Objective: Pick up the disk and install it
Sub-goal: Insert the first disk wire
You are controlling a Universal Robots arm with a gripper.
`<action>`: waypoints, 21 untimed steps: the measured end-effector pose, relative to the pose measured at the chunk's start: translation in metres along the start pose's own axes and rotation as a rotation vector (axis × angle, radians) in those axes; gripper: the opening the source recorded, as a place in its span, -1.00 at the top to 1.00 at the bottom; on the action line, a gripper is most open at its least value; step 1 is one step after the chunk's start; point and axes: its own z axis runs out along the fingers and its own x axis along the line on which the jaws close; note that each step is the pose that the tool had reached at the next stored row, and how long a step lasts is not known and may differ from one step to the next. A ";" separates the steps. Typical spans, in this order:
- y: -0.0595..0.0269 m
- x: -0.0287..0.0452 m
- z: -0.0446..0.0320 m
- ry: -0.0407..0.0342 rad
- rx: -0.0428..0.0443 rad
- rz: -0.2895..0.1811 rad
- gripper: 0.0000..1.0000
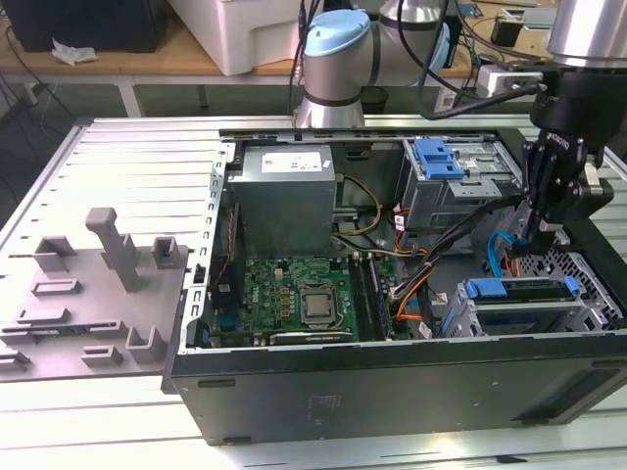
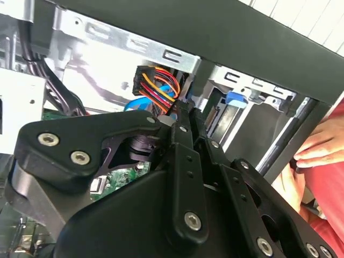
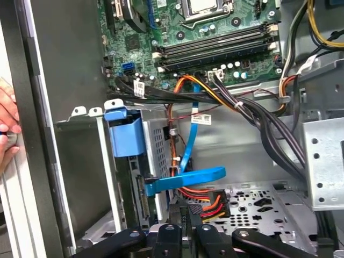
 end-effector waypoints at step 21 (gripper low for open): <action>0.0040 0.0179 0.0042 -0.0191 0.0208 -0.020 0.66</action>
